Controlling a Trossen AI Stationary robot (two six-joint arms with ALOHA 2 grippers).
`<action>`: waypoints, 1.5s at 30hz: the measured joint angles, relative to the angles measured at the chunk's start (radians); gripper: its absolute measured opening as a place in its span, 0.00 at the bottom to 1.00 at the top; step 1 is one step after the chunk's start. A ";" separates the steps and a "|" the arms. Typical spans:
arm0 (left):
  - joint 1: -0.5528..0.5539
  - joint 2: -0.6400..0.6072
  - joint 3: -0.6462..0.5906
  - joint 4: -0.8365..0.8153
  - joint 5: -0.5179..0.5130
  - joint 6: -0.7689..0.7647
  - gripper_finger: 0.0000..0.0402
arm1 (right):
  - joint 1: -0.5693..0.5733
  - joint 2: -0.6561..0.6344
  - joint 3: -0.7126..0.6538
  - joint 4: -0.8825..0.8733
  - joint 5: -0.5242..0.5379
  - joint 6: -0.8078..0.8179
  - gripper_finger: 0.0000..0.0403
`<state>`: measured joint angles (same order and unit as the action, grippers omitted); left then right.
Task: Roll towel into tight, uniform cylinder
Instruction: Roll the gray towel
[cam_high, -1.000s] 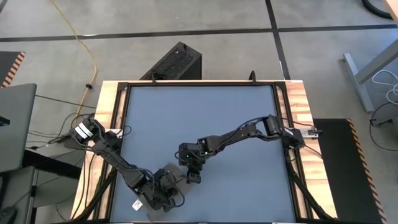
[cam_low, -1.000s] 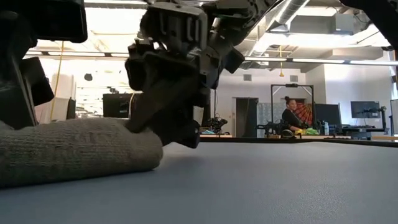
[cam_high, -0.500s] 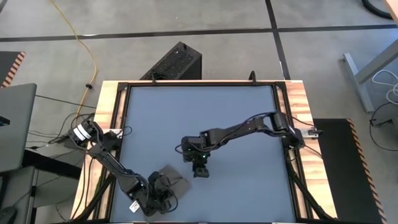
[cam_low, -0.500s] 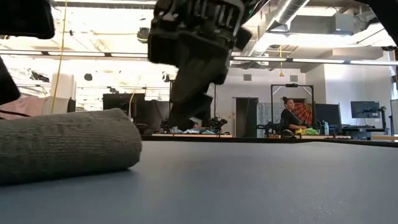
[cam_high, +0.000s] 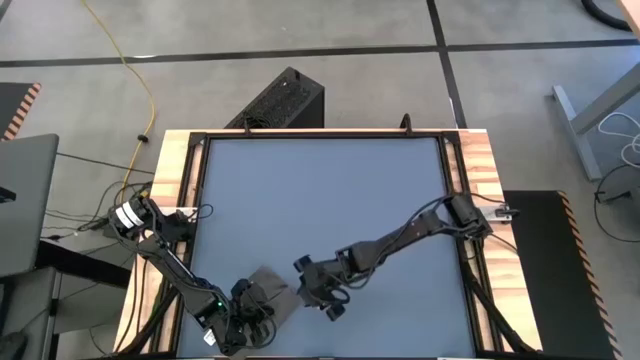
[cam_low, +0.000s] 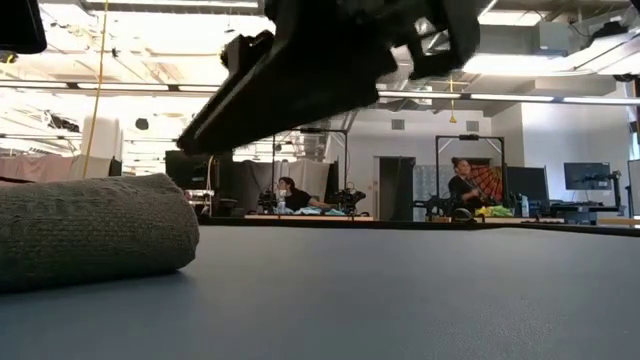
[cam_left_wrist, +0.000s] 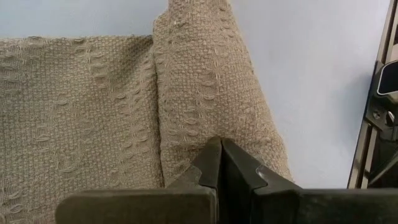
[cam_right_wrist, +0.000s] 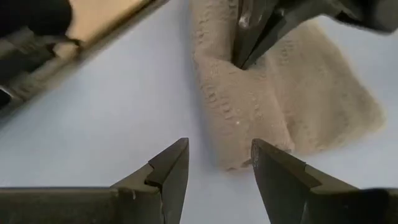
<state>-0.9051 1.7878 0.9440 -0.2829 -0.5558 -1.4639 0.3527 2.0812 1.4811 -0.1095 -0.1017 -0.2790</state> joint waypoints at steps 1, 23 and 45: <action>0.000 0.000 0.000 0.001 0.000 0.000 0.00 | 0.009 0.002 -0.001 0.011 0.025 -0.027 0.50; -0.001 -0.001 0.000 0.038 0.013 0.037 0.00 | 0.004 0.164 0.000 0.251 0.102 -0.249 0.50; 0.074 0.103 0.002 0.207 -0.097 0.164 0.00 | -0.096 0.057 0.003 -0.260 -0.161 0.143 0.07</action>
<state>-0.8312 1.8912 0.9459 -0.0758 -0.6526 -1.2998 0.2569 2.1387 1.4839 -0.3694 -0.2631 -0.1357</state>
